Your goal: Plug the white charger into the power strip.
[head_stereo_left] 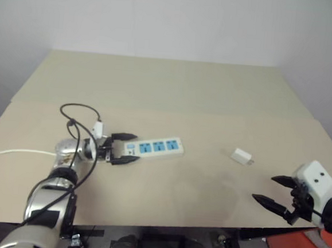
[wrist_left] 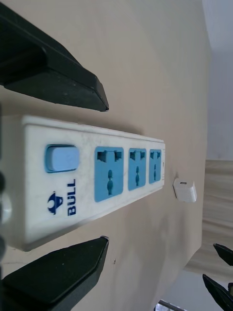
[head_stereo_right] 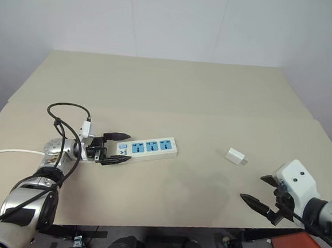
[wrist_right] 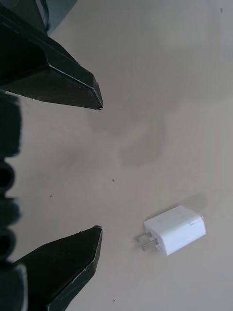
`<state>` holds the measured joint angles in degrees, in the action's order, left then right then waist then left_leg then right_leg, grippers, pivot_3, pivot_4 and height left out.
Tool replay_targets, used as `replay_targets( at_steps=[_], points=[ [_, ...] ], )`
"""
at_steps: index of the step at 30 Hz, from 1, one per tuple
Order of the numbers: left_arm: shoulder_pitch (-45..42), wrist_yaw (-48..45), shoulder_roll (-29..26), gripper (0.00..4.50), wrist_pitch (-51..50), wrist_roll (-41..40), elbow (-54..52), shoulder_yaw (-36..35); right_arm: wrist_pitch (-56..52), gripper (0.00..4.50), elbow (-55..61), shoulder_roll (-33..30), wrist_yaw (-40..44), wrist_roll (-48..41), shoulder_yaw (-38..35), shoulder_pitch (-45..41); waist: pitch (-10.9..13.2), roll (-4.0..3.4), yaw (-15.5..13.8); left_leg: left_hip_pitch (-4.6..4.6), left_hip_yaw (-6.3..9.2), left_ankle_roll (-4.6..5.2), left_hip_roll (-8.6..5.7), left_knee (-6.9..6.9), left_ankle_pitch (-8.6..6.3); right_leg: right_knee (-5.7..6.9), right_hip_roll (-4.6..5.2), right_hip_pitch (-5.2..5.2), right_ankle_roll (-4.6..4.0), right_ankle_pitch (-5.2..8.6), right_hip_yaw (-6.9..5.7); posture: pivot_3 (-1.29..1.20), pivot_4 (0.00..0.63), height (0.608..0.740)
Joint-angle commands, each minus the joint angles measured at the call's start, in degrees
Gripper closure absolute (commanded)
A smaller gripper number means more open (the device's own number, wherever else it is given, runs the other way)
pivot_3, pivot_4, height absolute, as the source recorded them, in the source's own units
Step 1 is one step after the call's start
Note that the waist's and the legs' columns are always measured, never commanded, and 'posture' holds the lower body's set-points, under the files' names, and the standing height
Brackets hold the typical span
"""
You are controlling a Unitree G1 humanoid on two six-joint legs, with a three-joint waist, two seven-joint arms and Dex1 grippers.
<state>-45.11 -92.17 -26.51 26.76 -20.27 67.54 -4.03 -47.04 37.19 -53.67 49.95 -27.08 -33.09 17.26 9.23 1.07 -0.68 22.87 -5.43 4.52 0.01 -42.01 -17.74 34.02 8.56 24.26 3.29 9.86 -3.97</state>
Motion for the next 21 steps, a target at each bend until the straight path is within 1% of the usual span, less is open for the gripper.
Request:
replay_targets(
  at_steps=[1, 15, 21],
  points=[
    [-0.8, -0.3, -0.3, 0.03, 2.4, 0.8, 1.2, -0.7, -0.7, 0.0, 1.2, -1.5, 0.3, -0.7, -2.2, -0.6, 0.0, 0.0, 0.0, 0.0, 0.0, 0.0, 0.0, 0.0, 0.0, 0.0, 0.0, 0.0, 0.0, 0.0, 0.0, 0.0, 0.15, 0.74],
    [-1.1, -0.3, 0.6, 0.03, 4.6, 3.8, 3.3, -2.3, -1.0, 0.0, 1.5, -1.5, -0.5, -1.5, -1.7, -1.1, 0.0, 0.0, 0.0, -0.02, 0.0, 0.03, 0.01, 0.0, -0.02, 0.0, 0.01, -0.01, 0.0, 0.0, 0.0, 0.0, 0.15, 0.74],
    [-1.3, 0.1, 0.5, 0.03, 6.1, 6.3, 4.0, -2.6, -1.0, 0.0, 1.7, -1.5, -0.7, -1.6, -1.7, -0.9, 0.0, 0.01, 0.0, -0.02, 0.0, 0.04, 0.01, 0.0, -0.02, -0.01, 0.01, -0.01, 0.0, 0.0, 0.0, 0.0, 0.15, 0.74]
  ],
)
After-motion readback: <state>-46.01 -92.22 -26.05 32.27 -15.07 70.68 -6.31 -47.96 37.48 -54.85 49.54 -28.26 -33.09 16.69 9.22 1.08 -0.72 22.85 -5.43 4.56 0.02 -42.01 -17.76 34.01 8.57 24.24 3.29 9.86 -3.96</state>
